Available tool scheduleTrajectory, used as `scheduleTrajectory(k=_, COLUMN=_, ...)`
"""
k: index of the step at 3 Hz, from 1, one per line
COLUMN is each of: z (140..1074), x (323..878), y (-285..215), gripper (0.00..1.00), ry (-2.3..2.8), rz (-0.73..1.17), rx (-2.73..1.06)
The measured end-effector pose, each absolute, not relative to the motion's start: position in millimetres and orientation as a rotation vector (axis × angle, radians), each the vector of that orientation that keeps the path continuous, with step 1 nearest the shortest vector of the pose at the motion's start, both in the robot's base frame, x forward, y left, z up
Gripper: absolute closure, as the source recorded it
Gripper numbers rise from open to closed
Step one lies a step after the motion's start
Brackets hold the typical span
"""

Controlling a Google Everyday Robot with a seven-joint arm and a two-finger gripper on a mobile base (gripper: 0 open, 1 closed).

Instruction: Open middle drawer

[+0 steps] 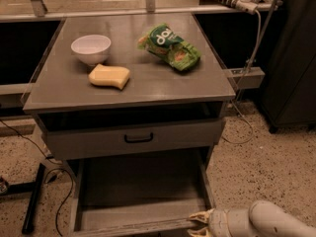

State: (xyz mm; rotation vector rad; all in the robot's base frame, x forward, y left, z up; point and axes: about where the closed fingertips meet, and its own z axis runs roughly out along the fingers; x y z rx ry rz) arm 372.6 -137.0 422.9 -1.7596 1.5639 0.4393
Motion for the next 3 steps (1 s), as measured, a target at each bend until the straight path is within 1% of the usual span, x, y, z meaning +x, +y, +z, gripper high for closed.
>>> scheduleTrajectory(k=3, z=422.9, x=372.5, y=-136.9, gripper=0.12, ry=1.564, rz=0.439, rx=-1.760)
